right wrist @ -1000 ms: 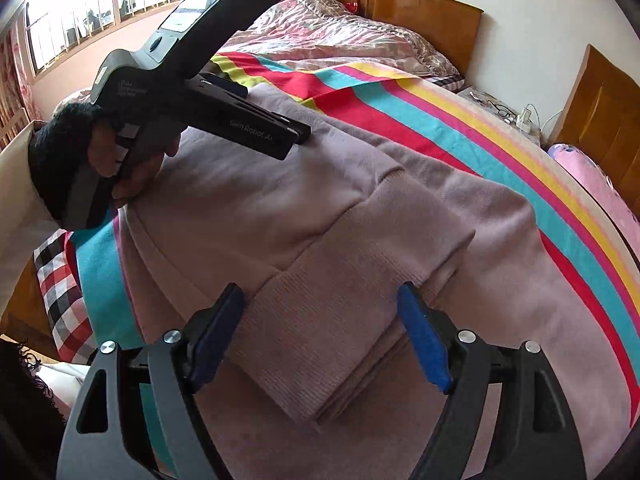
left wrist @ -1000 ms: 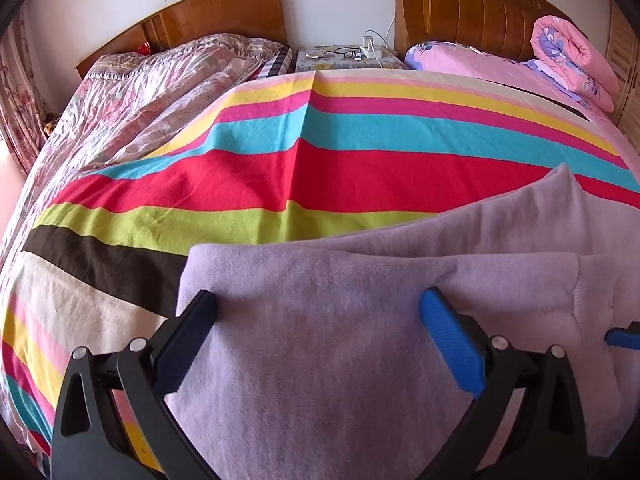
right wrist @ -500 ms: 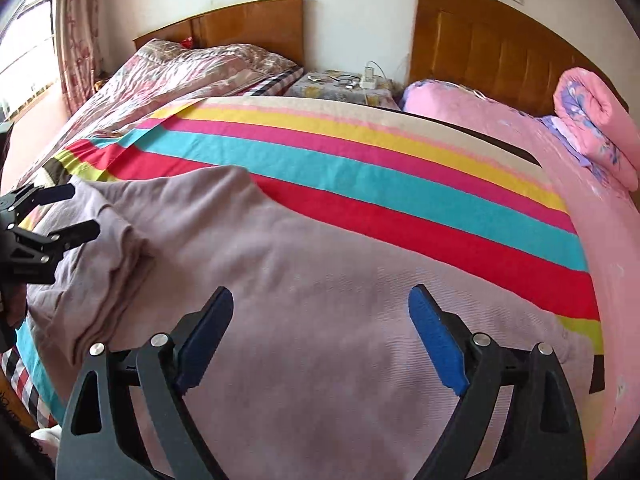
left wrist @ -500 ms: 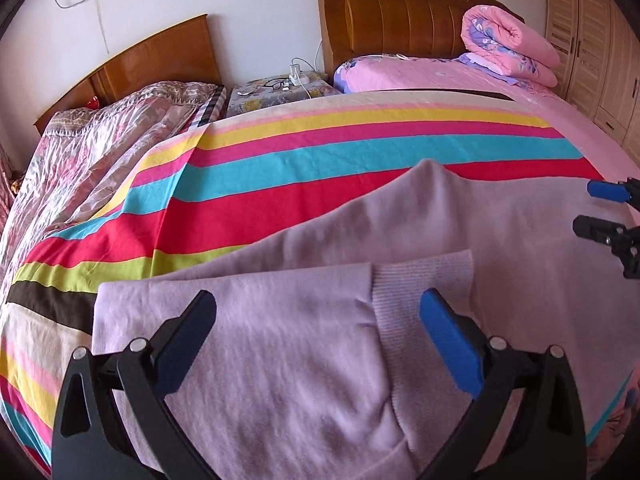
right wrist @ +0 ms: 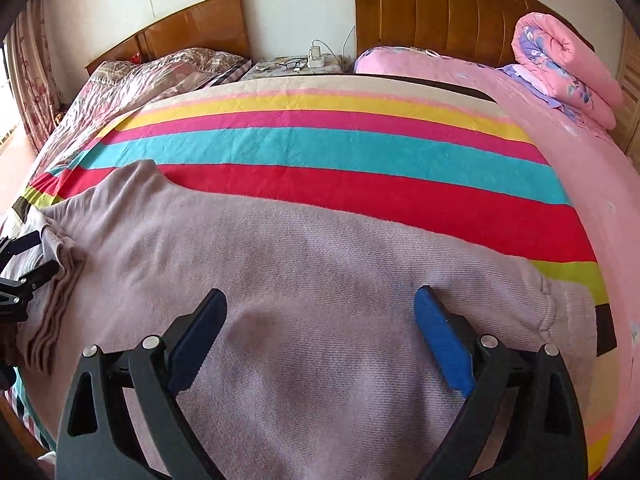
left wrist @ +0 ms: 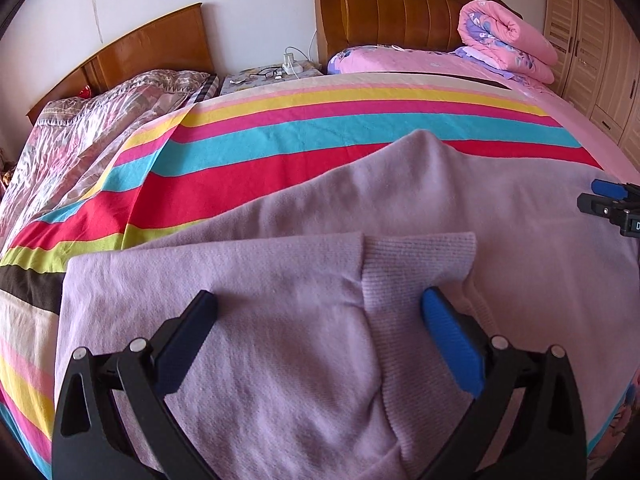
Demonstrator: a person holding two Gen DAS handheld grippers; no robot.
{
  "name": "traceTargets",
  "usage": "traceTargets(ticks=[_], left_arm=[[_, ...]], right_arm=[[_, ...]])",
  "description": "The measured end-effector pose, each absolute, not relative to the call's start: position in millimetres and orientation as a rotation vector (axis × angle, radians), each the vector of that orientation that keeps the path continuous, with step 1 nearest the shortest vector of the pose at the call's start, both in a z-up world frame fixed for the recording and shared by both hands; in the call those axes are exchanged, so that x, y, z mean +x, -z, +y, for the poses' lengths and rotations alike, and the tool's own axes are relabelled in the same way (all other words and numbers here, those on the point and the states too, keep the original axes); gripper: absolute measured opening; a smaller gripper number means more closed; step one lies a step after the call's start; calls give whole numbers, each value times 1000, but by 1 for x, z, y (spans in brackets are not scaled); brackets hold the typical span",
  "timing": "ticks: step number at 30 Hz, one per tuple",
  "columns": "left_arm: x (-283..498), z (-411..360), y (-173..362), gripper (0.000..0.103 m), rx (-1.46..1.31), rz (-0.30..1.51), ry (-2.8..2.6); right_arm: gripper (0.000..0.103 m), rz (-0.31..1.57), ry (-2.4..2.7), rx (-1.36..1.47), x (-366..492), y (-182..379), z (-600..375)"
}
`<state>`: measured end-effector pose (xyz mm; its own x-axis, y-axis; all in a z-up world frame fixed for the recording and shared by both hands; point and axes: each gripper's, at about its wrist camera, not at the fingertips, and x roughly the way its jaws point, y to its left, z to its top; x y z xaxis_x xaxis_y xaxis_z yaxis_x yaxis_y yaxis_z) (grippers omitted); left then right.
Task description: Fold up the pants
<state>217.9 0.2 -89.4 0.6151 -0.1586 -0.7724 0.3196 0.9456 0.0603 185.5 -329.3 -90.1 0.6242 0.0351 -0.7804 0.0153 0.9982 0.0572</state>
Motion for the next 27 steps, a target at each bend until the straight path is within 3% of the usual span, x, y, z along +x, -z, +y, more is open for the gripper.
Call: traceTargets(ticks=[10, 17, 24, 27], left_arm=[[217, -4, 85, 102, 231, 873, 249], [191, -72, 17, 102, 253, 747, 392], [231, -161, 75, 102, 296, 933, 509], [239, -171, 97, 102, 311, 962, 485]], right_arm=[[98, 985, 3, 2, 196, 98, -323], [98, 864, -78, 26, 128, 60, -315], [98, 935, -138, -107, 80, 93, -271], [98, 883, -128, -134, 56, 97, -268]])
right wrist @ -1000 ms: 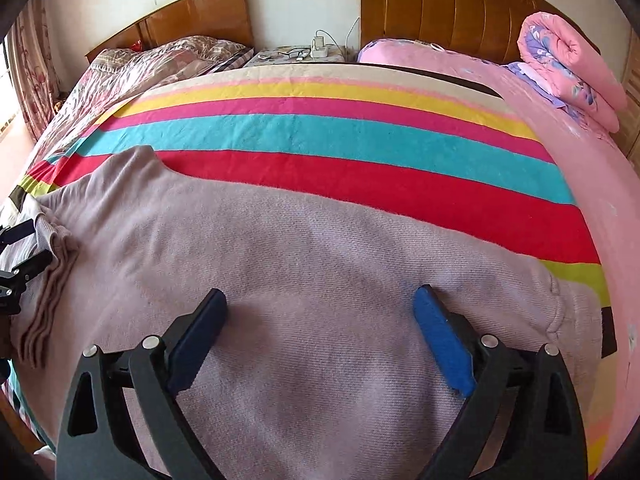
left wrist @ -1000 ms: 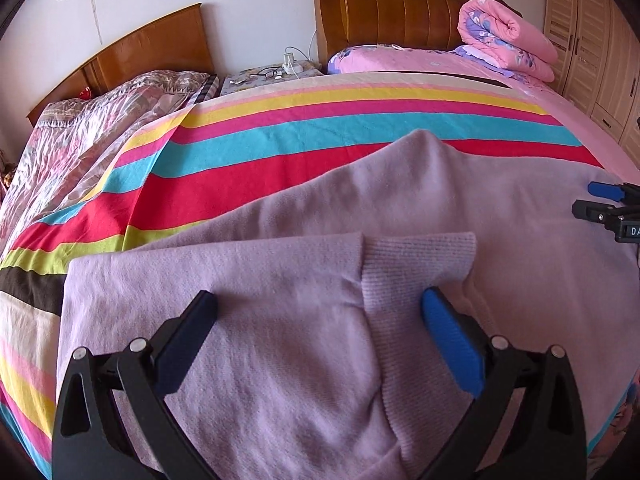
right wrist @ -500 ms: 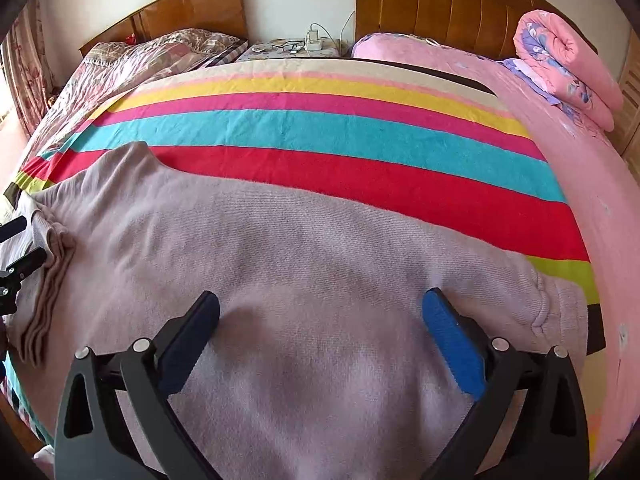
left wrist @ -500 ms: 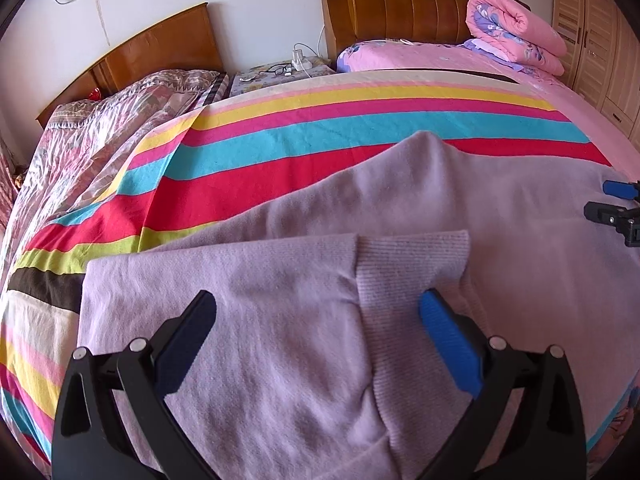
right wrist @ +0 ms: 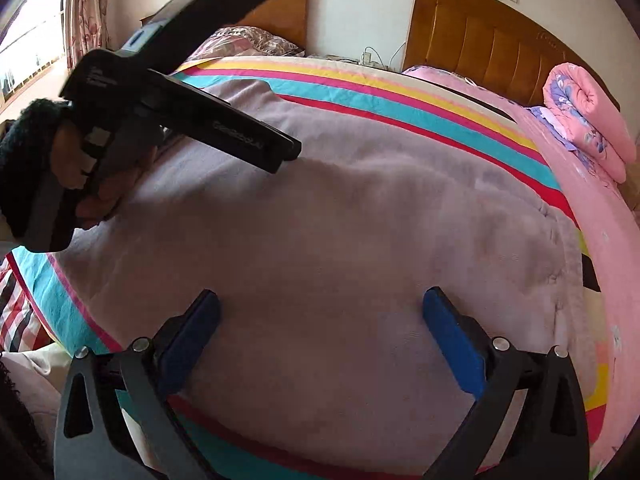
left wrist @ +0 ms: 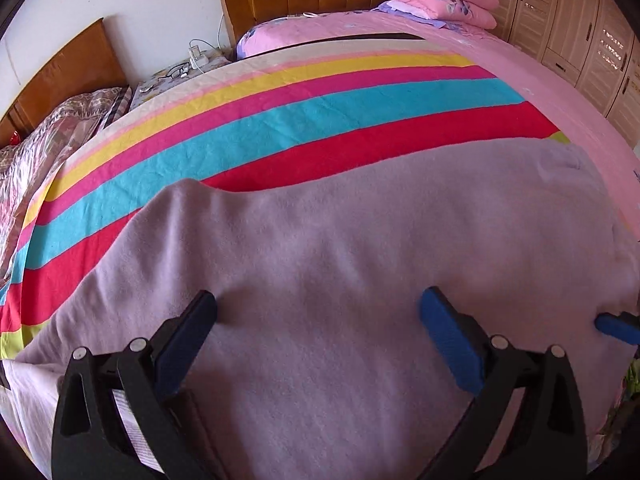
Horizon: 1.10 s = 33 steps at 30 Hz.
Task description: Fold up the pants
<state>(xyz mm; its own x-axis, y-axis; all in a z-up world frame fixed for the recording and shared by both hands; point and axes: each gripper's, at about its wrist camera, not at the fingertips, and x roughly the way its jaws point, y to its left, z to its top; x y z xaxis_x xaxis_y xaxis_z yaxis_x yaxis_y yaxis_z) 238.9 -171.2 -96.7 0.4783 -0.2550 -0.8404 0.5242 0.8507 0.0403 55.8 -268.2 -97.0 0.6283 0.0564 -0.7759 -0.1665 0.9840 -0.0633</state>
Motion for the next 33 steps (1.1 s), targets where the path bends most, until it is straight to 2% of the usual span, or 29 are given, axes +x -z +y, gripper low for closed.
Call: traceTargets(ticks=[4, 8, 14, 19, 22, 30, 33], left_arm=[[243, -179, 83, 102, 284, 957, 479], [242, -224, 68, 102, 289, 920, 592], [251, -287, 99, 102, 359, 945, 593], [248, -303, 83, 102, 333, 893, 626], [251, -319, 93, 102, 366, 913, 622], [257, -319, 98, 102, 386, 942, 637], [247, -295, 63, 102, 396, 865, 628]], right_arm=[[98, 868, -108, -121, 33, 84, -275], [98, 833, 4, -93, 23, 87, -295], [98, 875, -64, 1, 6, 96, -315], [98, 795, -34, 29, -9, 80, -325], [99, 853, -32, 46, -4, 93, -331], [99, 881, -62, 20, -10, 97, -328], [99, 909, -57, 4, -7, 93, -326]])
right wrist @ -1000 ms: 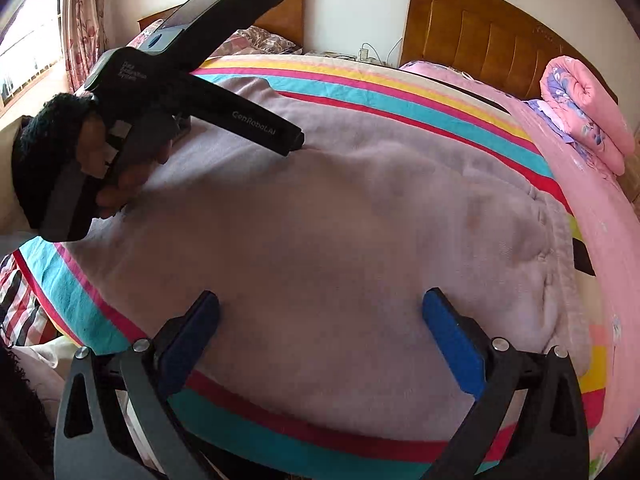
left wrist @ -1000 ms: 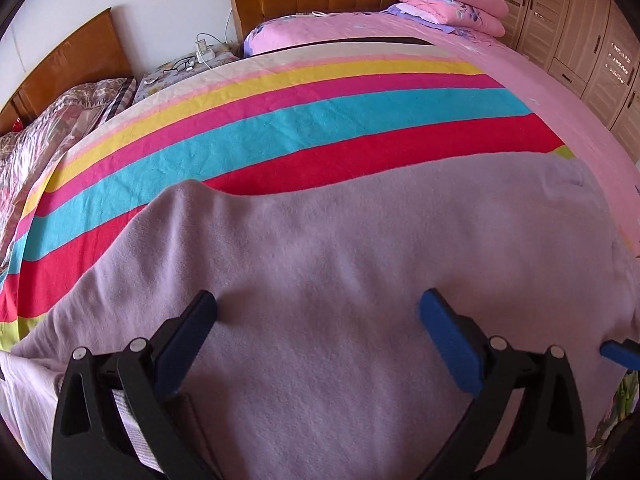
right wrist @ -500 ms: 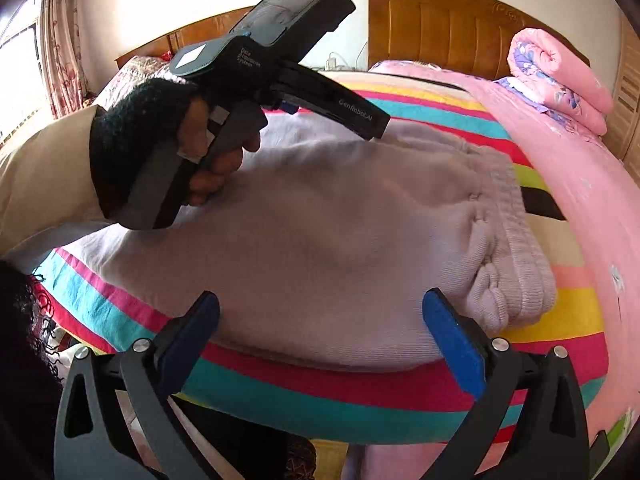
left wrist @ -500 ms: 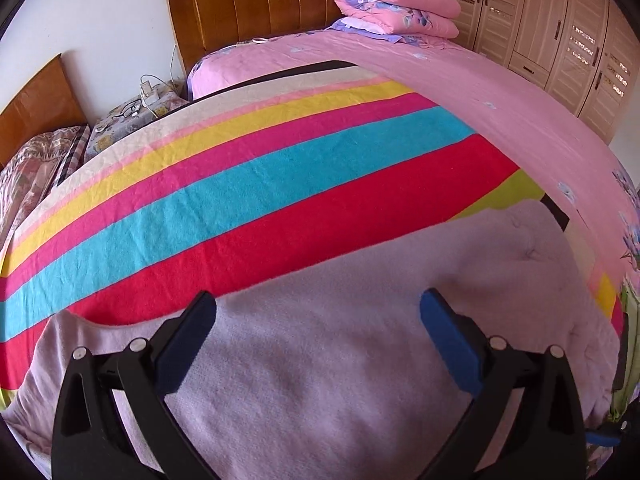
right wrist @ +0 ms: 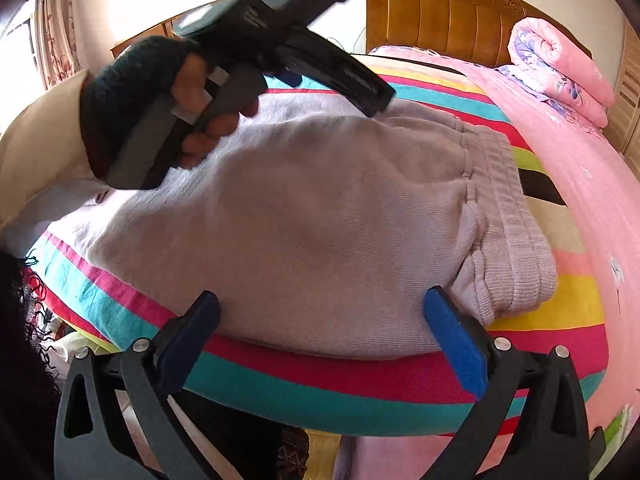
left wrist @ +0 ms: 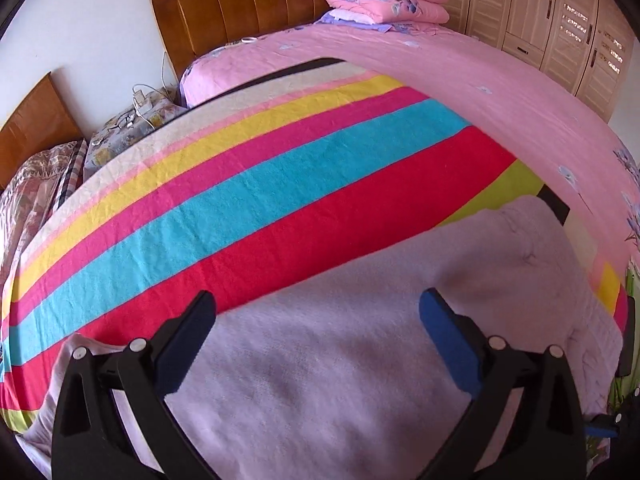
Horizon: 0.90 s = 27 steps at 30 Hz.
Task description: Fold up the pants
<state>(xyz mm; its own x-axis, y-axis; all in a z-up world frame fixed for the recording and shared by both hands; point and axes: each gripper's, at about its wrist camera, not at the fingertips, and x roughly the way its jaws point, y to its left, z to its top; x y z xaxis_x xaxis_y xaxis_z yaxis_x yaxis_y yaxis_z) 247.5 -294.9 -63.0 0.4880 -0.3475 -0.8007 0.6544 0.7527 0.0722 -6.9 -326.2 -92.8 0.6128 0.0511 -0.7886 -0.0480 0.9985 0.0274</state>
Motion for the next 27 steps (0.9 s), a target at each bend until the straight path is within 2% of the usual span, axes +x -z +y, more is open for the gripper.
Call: traceTargets(ticks=[2, 5, 12, 15, 19, 23, 27], left_arm=[[241, -254, 33, 102, 378, 768, 624], [243, -173, 18, 102, 360, 760, 553], [253, 49, 33, 102, 149, 847, 144], [262, 111, 47, 102, 35, 912, 27], [274, 140, 78, 102, 15, 989, -24], [267, 144, 84, 102, -14, 958, -26], [265, 145, 87, 102, -37, 941, -15]], right_arm=[[98, 908, -38, -3, -5, 87, -325], [98, 816, -30, -8, -4, 68, -313], [98, 751, -317, -147, 81, 32, -226], [98, 747, -448, -96, 147, 24, -189], [98, 889, -542, -3, 238, 46, -130], [99, 981, -503, -48, 280, 84, -95], [98, 905, -482, -17, 279, 89, -105]])
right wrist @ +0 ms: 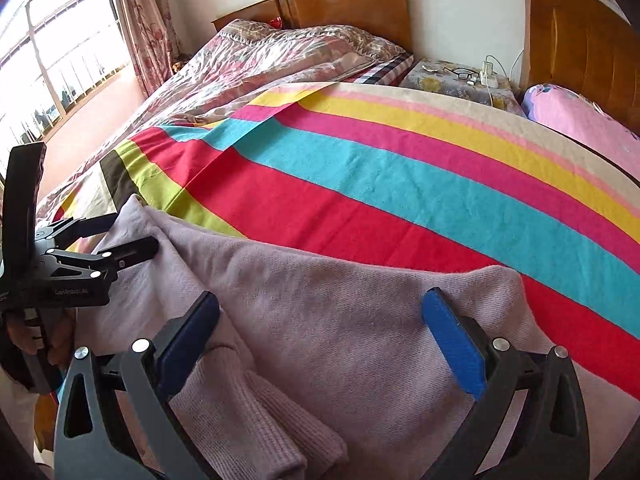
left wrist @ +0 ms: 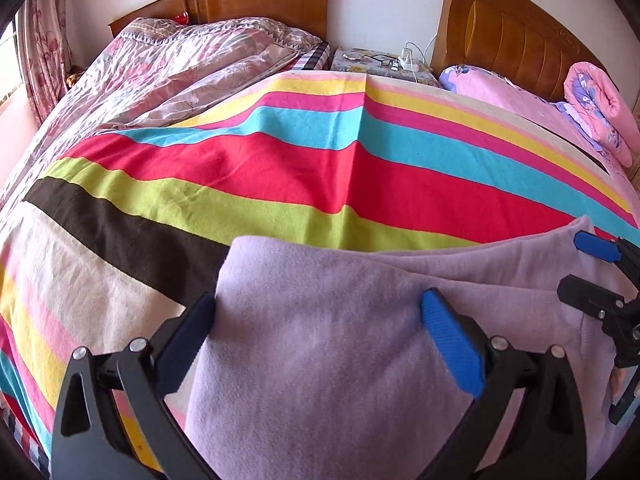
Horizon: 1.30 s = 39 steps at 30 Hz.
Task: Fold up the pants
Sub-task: 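Grasp the folded edge with the right tool and fold it over again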
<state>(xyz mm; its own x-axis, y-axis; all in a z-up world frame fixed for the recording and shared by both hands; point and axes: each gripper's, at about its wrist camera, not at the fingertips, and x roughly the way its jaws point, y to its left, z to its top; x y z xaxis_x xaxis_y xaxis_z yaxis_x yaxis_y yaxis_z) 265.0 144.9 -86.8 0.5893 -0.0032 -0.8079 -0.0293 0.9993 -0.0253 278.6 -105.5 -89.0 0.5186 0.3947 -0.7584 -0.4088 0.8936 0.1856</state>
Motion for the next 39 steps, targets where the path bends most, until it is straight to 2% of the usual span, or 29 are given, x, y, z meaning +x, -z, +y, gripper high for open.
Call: traceTargets(ticks=[8, 11, 14, 16, 23, 28, 32, 35, 37, 39], left_arm=[[267, 148, 86, 102, -82, 927, -3], [247, 154, 66, 101, -108, 841, -25], [203, 153, 32, 102, -126, 703, 22], [183, 141, 25, 102, -48, 692, 32], [167, 112, 87, 102, 168, 850, -20], [161, 107, 74, 102, 196, 836, -57], [148, 92, 53, 102, 166, 791, 6], [142, 66, 48, 102, 174, 773, 73], [142, 48, 50, 102, 203, 764, 106], [141, 33, 54, 102, 235, 772, 132]], right_arm=[[98, 868, -449, 204, 287, 85, -145], [98, 867, -425, 245, 269, 69, -155], [98, 847, -456, 128, 218, 47, -152], [99, 836, -474, 12, 175, 44, -149], [98, 897, -308, -250, 90, 101, -164], [99, 858, -290, -50, 43, 84, -226], [99, 705, -149, 346, -16, 61, -332], [98, 626, -31, 605, -55, 68, -403], [87, 648, 15, 720, -63, 83, -431], [86, 684, 57, 751, -60, 95, -443]])
